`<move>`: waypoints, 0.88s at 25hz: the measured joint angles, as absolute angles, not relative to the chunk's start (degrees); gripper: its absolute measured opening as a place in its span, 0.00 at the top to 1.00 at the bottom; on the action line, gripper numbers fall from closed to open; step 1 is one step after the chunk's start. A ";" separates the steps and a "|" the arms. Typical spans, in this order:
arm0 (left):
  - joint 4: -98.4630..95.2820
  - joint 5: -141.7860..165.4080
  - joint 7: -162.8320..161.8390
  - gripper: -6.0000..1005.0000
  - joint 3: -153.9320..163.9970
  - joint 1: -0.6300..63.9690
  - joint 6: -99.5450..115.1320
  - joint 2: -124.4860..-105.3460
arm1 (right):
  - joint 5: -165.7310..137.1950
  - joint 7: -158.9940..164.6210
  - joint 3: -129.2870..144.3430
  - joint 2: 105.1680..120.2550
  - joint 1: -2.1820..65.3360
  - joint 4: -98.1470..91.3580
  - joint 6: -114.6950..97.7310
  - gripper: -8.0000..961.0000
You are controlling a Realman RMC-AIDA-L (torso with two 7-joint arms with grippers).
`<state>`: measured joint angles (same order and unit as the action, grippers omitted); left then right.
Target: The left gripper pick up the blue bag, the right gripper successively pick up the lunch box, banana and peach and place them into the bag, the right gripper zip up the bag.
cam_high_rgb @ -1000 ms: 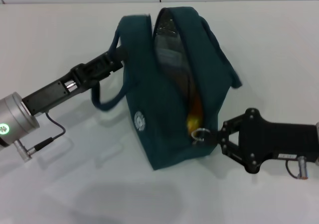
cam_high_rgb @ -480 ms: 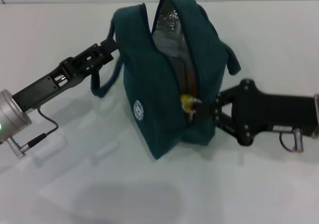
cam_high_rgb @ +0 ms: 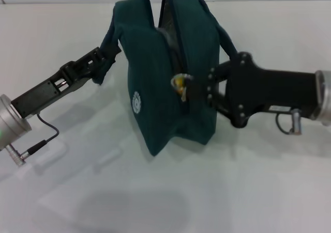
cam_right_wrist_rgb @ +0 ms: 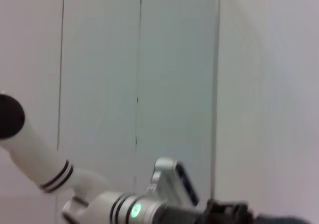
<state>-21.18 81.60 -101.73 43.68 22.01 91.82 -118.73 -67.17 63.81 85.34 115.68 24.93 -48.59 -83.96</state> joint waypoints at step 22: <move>-21.21 78.56 -96.04 0.11 43.07 18.58 95.72 -118.30 | -66.76 73.15 83.11 115.75 31.49 -48.54 -77.82 0.98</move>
<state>-21.21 78.56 -96.04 43.07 18.58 95.71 -118.30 -66.76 73.15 83.11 115.75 31.49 -48.54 -77.82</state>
